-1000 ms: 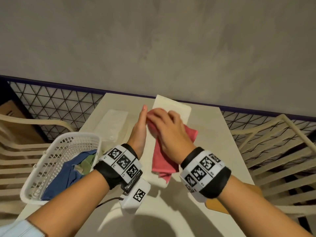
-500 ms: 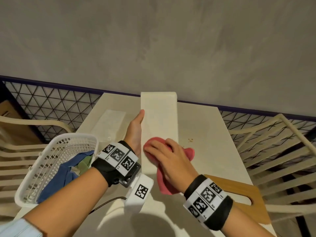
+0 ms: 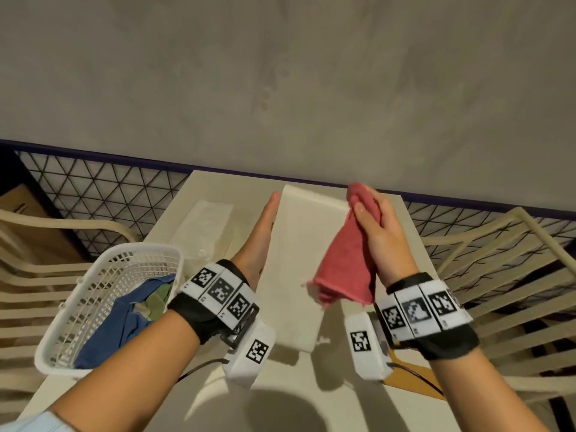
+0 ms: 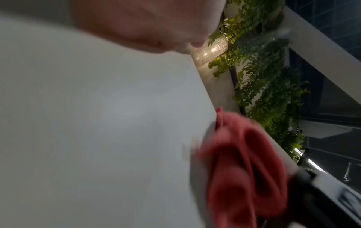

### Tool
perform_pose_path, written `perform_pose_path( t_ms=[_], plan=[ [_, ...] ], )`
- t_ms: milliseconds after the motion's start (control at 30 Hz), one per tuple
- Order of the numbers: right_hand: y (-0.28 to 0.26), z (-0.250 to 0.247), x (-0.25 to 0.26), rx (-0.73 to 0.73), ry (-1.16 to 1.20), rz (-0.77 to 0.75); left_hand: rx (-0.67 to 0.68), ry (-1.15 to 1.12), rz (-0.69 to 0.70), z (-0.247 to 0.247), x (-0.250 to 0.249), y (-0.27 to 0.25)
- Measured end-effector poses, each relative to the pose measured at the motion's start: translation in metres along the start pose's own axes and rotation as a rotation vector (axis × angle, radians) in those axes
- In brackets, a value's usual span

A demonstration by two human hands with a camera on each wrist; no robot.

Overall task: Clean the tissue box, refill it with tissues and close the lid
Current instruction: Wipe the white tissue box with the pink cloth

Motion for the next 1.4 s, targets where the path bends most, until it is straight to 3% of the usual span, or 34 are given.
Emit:
perform_pose_path(
  t_ms=[67,133,233,367,533,633,767,933,1100,1233,1333,1400],
  plan=[
    [-0.013,0.005,-0.01,0.1,-0.102,0.005,0.022,0.021,-0.051,-0.002,-0.001,0.002],
    [-0.024,0.012,-0.022,0.142,-0.222,-0.016,-0.04,0.029,-0.046,-0.004,-0.003,0.001],
    [-0.035,0.016,-0.034,0.099,-0.29,-0.065,-0.116,0.025,-0.067,-0.012,0.007,0.005],
    [-0.049,0.024,-0.033,0.064,-0.512,-0.199,-0.089,-0.014,-0.087,-0.01,0.015,0.005],
    [-0.051,0.063,-0.015,0.265,-0.812,-0.348,-0.022,0.022,0.022,0.013,0.013,-0.002],
    [-0.045,0.051,-0.014,0.31,-0.897,-0.421,-0.063,-0.052,0.046,0.007,0.01,-0.002],
    [-0.044,0.024,-0.021,0.262,-0.811,-0.405,-0.155,-0.044,0.112,0.0,0.004,-0.01],
    [-0.048,0.059,-0.007,0.295,-0.75,-0.46,-0.184,0.129,0.197,0.013,0.0,-0.018],
    [-0.03,0.034,-0.015,0.138,-0.7,-0.378,-0.235,0.151,0.294,0.002,-0.009,-0.018],
    [-0.047,0.066,-0.004,0.233,-0.678,-0.421,-0.139,0.107,0.264,0.011,-0.01,-0.019],
    [-0.027,0.08,0.004,0.235,-0.714,-0.416,-0.215,0.112,0.293,0.009,-0.009,-0.022],
    [-0.004,0.068,-0.004,0.186,-0.719,-0.319,-0.266,0.121,0.297,0.003,-0.009,-0.022]
  ],
)
Point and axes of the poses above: each hand's wrist, its own y-axis towards the middle knuckle, its own z-axis out of the palm, x = y × z, the point moved 4 cm from there along y, towards the middle knuckle, and after that the axes turned 1 degree about z, right-handed, at the moved point
